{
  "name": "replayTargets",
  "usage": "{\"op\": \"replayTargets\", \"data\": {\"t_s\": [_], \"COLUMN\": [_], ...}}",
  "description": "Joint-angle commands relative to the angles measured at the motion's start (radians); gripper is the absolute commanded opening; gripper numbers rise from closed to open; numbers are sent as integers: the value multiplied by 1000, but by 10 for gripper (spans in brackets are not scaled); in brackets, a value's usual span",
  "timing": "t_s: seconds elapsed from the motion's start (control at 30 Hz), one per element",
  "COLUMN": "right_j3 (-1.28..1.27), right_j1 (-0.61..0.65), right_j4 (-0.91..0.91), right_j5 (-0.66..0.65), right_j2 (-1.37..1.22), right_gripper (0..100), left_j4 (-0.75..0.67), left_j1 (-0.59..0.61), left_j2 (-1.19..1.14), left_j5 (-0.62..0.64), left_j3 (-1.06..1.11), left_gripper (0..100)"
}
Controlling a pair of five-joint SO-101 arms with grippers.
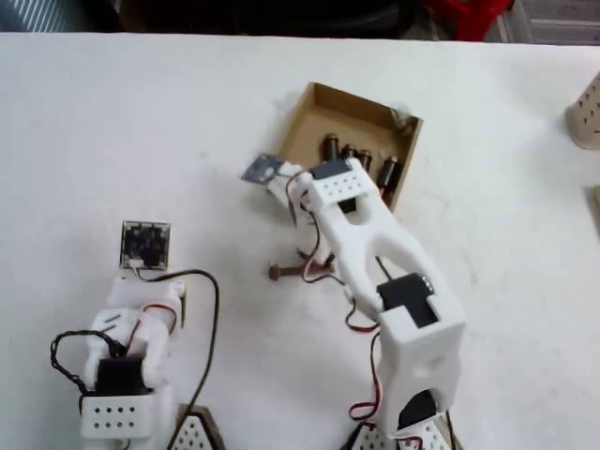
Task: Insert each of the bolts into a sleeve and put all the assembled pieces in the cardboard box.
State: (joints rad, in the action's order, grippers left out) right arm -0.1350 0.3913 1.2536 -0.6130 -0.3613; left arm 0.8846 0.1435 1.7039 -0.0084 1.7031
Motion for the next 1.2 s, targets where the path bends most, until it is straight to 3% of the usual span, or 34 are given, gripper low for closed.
{"op": "replayTargets", "data": {"t_s": [0.0, 0.23, 0.4, 0.7, 0.93, 1.07, 1.17], "right_j3": [12, -163, -413, -767, -872, -872, -872], "right_j1": [5, -97, -165, -266, -315, -314, -314], "right_j4": [50, -36, -162, -240, -245, -246, -246], "right_j5": [110, 130, 130, 133, 133, 133, 133], "right_j2": [120, 263, 426, 808, 946, 946, 946], "right_gripper": [17, 17, 17, 17, 17, 17, 17], "left_j4": [-8, -55, -106, -152, -193, -190, -212], "left_j1": [7, 1, -12, -309, -418, -470, -501], "left_j2": [18, 18, 18, 13, 12, 4, -79], "left_j5": [-3, 12, 242, 270, 273, 338, 350], "left_j3": [-5, -5, -5, -6, -57, -94, -138], "left_gripper": [72, 72, 72, 72, 72, 71, 24]}}
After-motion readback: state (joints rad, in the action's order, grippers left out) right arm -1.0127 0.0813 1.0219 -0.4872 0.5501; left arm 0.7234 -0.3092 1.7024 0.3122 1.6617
